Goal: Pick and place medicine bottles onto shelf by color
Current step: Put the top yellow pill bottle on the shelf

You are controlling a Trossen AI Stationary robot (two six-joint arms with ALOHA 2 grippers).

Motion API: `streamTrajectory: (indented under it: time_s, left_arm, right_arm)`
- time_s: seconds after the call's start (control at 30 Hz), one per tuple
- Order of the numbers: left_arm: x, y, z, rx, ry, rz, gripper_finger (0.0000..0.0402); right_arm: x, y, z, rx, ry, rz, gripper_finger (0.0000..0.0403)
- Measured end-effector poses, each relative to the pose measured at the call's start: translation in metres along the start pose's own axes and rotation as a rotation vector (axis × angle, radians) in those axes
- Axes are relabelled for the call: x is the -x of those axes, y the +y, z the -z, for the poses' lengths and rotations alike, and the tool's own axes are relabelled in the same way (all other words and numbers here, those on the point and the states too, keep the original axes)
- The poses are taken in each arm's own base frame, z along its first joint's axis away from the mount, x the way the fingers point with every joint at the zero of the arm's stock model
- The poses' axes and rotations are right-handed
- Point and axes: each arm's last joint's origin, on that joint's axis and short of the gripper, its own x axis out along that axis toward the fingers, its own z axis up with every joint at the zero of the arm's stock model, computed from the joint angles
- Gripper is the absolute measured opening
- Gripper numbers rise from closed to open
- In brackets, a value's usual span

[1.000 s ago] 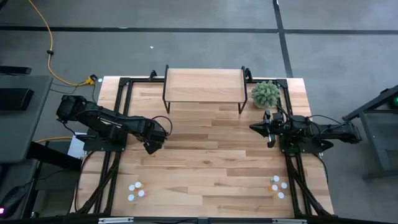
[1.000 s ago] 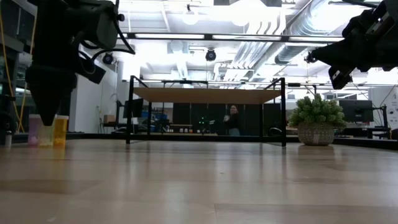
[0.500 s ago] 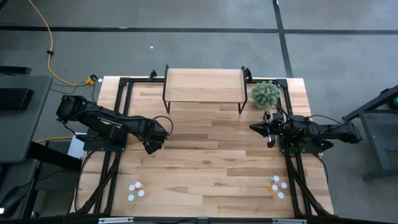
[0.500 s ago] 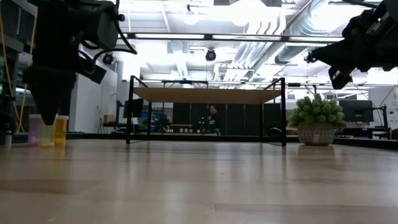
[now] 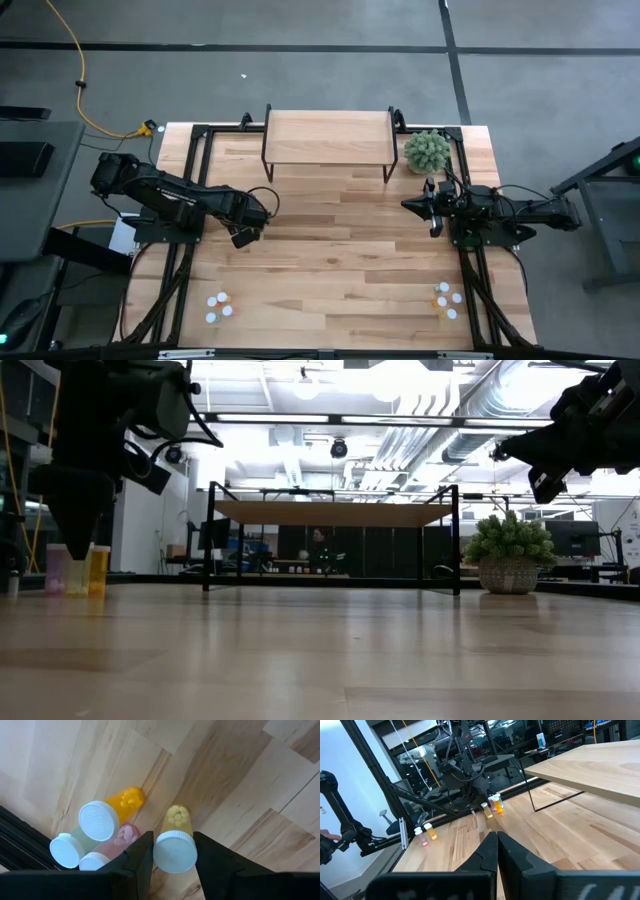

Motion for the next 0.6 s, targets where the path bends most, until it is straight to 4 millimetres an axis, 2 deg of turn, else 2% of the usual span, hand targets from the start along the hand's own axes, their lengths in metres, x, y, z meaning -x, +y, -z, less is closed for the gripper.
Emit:
streamTrajectory:
  time_s: [0.43,0.6]
  left_arm:
    - [0.004,0.0,0.003,0.004,0.027,0.073,0.0121]
    - [0.026,0.002,0.0,0.012,-0.011,0.153,0.012]
  right_arm:
    - [0.0,0.0,0.0,0.0,0.0,0.0,0.0]
    - [0.0,0.0,0.0,0.0,0.0,0.0,0.0]
